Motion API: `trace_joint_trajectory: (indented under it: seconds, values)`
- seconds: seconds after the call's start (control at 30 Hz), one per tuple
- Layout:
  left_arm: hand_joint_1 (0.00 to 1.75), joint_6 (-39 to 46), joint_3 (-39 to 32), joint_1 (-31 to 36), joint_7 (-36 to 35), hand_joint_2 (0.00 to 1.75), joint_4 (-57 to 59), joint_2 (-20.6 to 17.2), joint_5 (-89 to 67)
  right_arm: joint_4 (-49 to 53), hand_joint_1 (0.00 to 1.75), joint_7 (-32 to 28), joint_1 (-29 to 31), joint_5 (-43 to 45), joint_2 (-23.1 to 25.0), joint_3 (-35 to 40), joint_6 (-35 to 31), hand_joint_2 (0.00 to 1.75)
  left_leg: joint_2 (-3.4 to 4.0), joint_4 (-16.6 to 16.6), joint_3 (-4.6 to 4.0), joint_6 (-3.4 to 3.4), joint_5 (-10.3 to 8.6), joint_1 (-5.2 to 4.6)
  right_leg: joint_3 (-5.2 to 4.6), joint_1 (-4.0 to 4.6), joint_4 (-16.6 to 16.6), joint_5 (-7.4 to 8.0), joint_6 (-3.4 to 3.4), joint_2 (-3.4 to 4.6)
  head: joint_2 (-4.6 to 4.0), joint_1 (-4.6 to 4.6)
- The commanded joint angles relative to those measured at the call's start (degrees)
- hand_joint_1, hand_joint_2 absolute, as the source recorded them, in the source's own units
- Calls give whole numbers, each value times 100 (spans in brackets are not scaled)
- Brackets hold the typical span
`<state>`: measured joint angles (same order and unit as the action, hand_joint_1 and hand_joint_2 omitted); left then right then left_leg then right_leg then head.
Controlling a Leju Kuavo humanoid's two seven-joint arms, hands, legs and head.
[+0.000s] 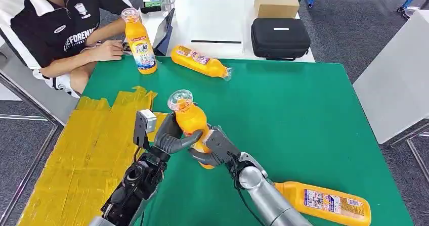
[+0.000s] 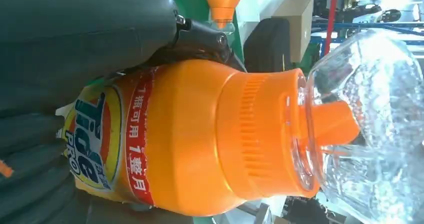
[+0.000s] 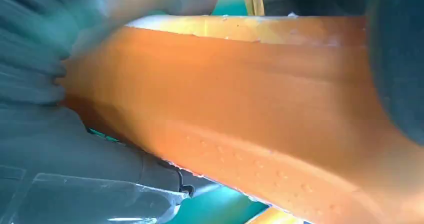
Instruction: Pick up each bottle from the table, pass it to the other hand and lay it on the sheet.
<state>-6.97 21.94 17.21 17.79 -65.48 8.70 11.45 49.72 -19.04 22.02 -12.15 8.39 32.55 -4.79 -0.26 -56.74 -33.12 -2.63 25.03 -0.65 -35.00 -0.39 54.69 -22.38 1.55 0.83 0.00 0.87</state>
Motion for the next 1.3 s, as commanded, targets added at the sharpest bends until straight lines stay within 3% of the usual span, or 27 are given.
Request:
trace_joint_trajectory:
  seconds: [0.03,0.07,0.1,0.13,0.33,0.53,0.6,0.73,0.83,0.87,0.9,0.97,1.1,1.23,1.3]
  values:
    - [175,51,168,303,27,175,382,-1,123,-109,175,-62,7,-10,-131,85,-171,175,-14,1,24,16,10,7,29,7,-3,-13,-3,-21,0,0]
    - [175,69,149,295,47,175,382,-1,132,-62,129,-105,-11,-29,-140,63,-253,175,-15,0,33,20,15,9,39,9,-2,-19,-4,-25,0,0]
    - [175,133,77,253,106,175,338,-5,143,106,5,-189,-59,-153,-184,41,-496,175,-13,3,18,13,6,5,23,5,-4,-10,-3,-19,0,0]
    - [175,186,40,223,132,175,306,-14,116,234,0,-196,-105,-200,-208,20,-569,175,-14,2,27,17,11,6,32,6,-2,-16,-4,-22,0,0]
    - [175,537,-398,131,246,175,109,-113,-31,1551,0,94,-412,-86,-532,-265,-487,175,-6,-1,9,12,7,3,14,3,0,-9,-3,-11,0,0]
    - [175,671,-891,56,318,175,26,-214,47,2035,0,437,-464,97,-705,-229,-248,175,1,-2,29,22,17,7,33,6,1,-16,-5,-8,0,0]
    - [175,1240,-1003,78,496,175,-32,-231,-394,2188,0,523,-463,126,-744,-230,-300,175,4,-2,19,18,14,6,23,6,1,-12,-5,-4,0,0]
    - [175,1533,-1005,104,515,175,-34,-230,-645,2242,0,556,-464,139,-774,-219,-313,175,1,-2,22,19,16,6,26,5,2,-15,-5,-7,0,0]
    - [175,2716,-1093,131,613,175,5,-222,-1587,2531,0,546,-551,56,-890,-223,-538,175,-8,-4,27,20,19,9,35,9,1,-20,-4,-17,0,-2]
    - [175,3486,-1060,162,704,175,91,-289,-2376,2685,0,564,-605,-56,-943,-241,-685,175,-5,0,11,12,9,5,17,4,-1,-9,-2,-9,0,0]
    - [175,3478,-1072,168,703,175,90,-297,-2373,2754,0,568,-624,-54,-988,-254,-684,175,-3,-2,23,17,16,5,28,5,2,-16,-3,-9,0,0]
    - [175,4697,-947,255,596,175,359,-371,-4025,2930,0,598,-717,-195,-1000,-277,-829,175,-5,-3,25,19,17,7,31,7,2,-18,-4,-13,0,0]
    - [175,4697,-2274,63,310,175,51,200,-7711,3082,0,632,-751,-287,-1075,-282,-878,175,-5,1,14,14,10,4,20,4,-2,-10,-3,-9,0,0]
    - [175,4697,-2291,54,304,175,45,231,-7752,3081,0,632,-745,-288,-1088,-290,-879,175,-5,2,9,11,6,0,15,0,-3,-6,-1,-8,0,-2]
    - [175,4697,-2370,17,57,175,27,283,-8955,3083,0,637,-744,-302,-1111,-262,-876,175,1,1,10,12,9,2,16,2,-3,-7,-2,-3,0,0]
